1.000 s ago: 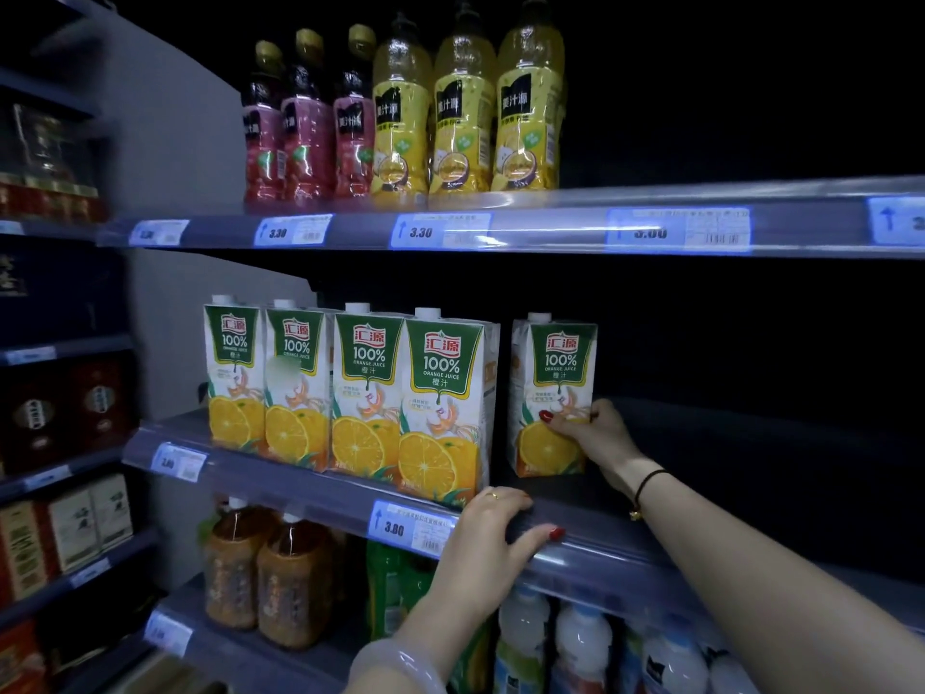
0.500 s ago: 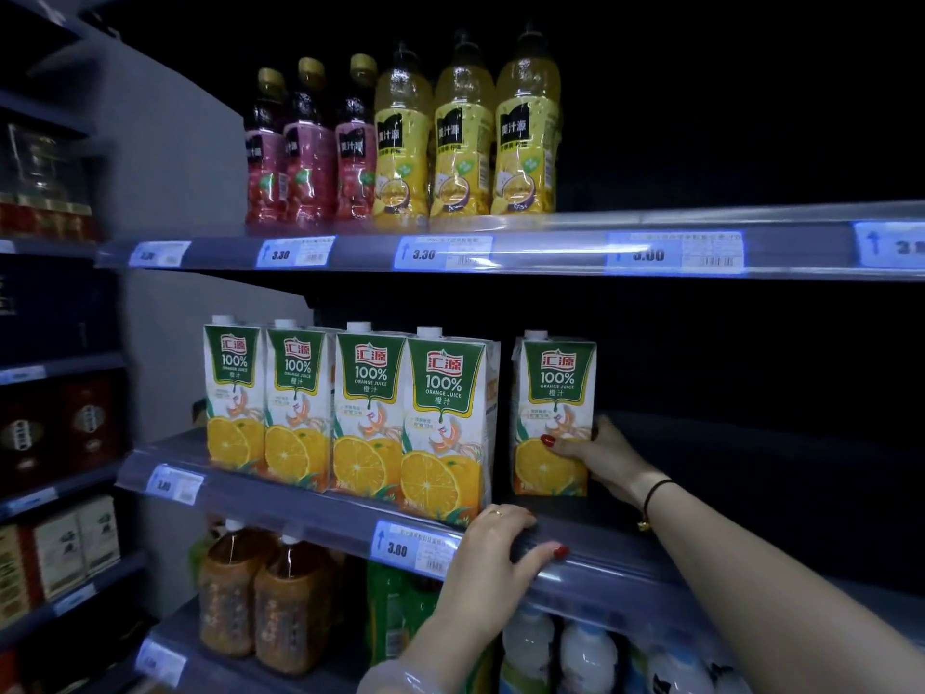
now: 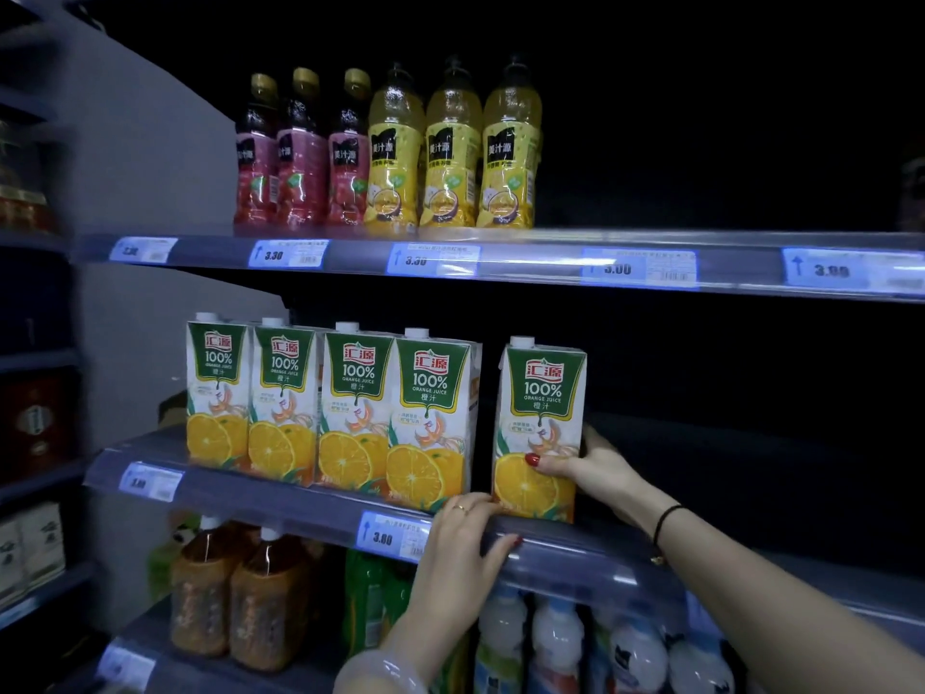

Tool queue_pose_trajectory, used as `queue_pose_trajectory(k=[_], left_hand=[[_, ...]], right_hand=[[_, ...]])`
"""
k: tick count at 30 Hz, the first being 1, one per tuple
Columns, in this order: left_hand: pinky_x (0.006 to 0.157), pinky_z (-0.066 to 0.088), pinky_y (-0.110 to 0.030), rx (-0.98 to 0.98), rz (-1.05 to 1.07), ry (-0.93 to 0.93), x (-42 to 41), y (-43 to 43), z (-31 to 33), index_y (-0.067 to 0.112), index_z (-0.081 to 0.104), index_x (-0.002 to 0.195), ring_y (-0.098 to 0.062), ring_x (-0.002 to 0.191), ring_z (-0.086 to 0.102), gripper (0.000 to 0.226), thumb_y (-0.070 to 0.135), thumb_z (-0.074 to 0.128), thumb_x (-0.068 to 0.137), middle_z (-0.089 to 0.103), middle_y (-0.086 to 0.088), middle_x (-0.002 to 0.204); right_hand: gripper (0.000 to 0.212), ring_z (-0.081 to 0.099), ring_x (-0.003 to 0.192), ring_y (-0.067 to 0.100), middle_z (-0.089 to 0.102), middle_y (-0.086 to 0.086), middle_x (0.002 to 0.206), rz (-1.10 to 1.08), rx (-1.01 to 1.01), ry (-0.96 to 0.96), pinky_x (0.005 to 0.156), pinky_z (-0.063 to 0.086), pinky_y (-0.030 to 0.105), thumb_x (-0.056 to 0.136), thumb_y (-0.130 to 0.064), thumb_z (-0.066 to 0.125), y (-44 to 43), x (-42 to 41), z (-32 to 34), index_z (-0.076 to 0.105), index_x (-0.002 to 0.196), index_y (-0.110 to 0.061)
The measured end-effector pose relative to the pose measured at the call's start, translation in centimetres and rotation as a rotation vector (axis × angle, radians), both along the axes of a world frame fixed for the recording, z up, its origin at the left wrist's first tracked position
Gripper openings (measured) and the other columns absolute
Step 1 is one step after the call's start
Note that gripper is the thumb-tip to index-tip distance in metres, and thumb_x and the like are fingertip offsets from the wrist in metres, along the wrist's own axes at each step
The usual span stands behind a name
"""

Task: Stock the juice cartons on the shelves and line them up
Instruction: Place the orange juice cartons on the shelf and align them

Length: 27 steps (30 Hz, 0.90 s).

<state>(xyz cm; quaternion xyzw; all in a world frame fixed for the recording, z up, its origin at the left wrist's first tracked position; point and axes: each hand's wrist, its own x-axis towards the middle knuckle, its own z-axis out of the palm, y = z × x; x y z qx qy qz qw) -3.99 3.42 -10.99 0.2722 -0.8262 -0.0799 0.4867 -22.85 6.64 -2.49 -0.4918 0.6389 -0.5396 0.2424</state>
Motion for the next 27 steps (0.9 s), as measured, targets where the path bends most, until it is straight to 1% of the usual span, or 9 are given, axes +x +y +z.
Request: queue_pose_trajectory(k=[2,4,7,11,16,20,23,25,27], left_hand=[[0.103,0.023,-0.014,0.002,0.005,-0.045,1.1,-0.2,-0.1,0.017,0.058,0.121,-0.008,0.124,0.040,0.039,0.040,0.058,0.088,0.052,0.008,0.127],[0.106,0.018,-0.014,-0.018,0.009,-0.132,2.2,-0.5,-0.1,0.020,0.054,0.127,-0.006,0.129,0.035,0.044,0.043,0.055,0.089,0.048,0.010,0.133],[0.110,0.015,-0.017,-0.037,0.010,-0.203,3.7,-0.9,-0.3,0.022,0.050,0.131,-0.006,0.134,0.030,0.048,0.046,0.052,0.089,0.042,0.011,0.139],[0.110,0.018,-0.021,-0.027,-0.005,-0.283,5.0,-1.0,-0.6,0.023,0.047,0.134,-0.008,0.135,0.026,0.054,0.050,0.051,0.087,0.038,0.010,0.144],[0.113,0.019,-0.025,0.046,-0.068,-0.314,5.4,-0.6,-1.0,0.023,0.045,0.137,-0.009,0.139,0.021,0.061,0.052,0.054,0.084,0.034,0.008,0.149],[0.115,0.020,-0.027,0.081,-0.111,-0.341,5.6,-0.6,-0.8,0.021,0.046,0.136,-0.010,0.140,0.019,0.061,0.051,0.056,0.084,0.031,0.006,0.151],[0.112,0.024,-0.026,0.069,-0.137,-0.333,5.6,-0.6,-0.6,0.019,0.050,0.132,-0.010,0.137,0.026,0.054,0.045,0.057,0.085,0.037,0.006,0.146],[0.106,0.032,-0.026,0.078,-0.170,-0.318,5.4,-0.2,-0.2,0.019,0.053,0.126,-0.011,0.130,0.035,0.047,0.041,0.057,0.085,0.043,0.007,0.136],[0.096,0.040,-0.028,0.130,-0.237,-0.318,4.7,0.4,0.2,0.019,0.055,0.118,-0.013,0.118,0.045,0.038,0.037,0.057,0.085,0.048,0.008,0.119]], right_hand=[[0.060,0.066,0.091,0.013,0.068,-0.003,0.105,-0.035,0.001,0.010,0.073,0.055,0.022,0.069,-0.018,0.082,0.5,0.8,0.0,0.050,0.119,-0.020],[0.061,0.065,0.098,0.019,0.067,0.004,0.112,-0.064,0.010,0.007,0.085,0.054,0.033,0.069,-0.017,0.082,0.8,1.7,0.0,0.050,0.122,-0.016],[0.059,0.065,0.097,0.017,0.067,0.004,0.113,-0.077,0.019,0.024,0.085,0.054,0.033,0.068,-0.019,0.082,1.1,3.4,0.0,0.052,0.119,-0.014],[0.056,0.064,0.096,0.015,0.064,-0.001,0.110,-0.144,-0.008,0.060,0.082,0.053,0.030,0.068,-0.027,0.082,1.6,5.2,-0.3,0.047,0.111,-0.022],[0.056,0.063,0.104,0.018,0.062,0.003,0.120,-0.163,0.014,0.079,0.091,0.053,0.040,0.078,-0.029,0.075,2.8,6.0,-1.7,0.045,0.123,-0.016],[0.059,0.060,0.102,0.015,0.061,0.002,0.119,-0.213,0.094,0.272,0.088,0.051,0.031,0.080,-0.027,0.073,3.8,6.5,-2.2,0.043,0.129,-0.015],[0.055,0.058,0.098,0.014,0.062,0.003,0.118,-0.243,0.149,0.392,0.082,0.048,0.026,0.079,-0.023,0.072,4.6,6.9,-2.3,0.046,0.126,-0.013],[0.047,0.059,0.099,0.016,0.063,0.007,0.118,-0.305,0.151,0.447,0.083,0.047,0.026,0.079,-0.024,0.071,5.6,6.7,-2.5,0.053,0.120,-0.012],[0.051,0.055,0.112,0.020,0.056,0.010,0.127,-0.369,0.175,0.524,0.088,0.041,0.022,0.079,-0.026,0.070,7.3,6.0,-2.7,0.053,0.125,-0.009]])
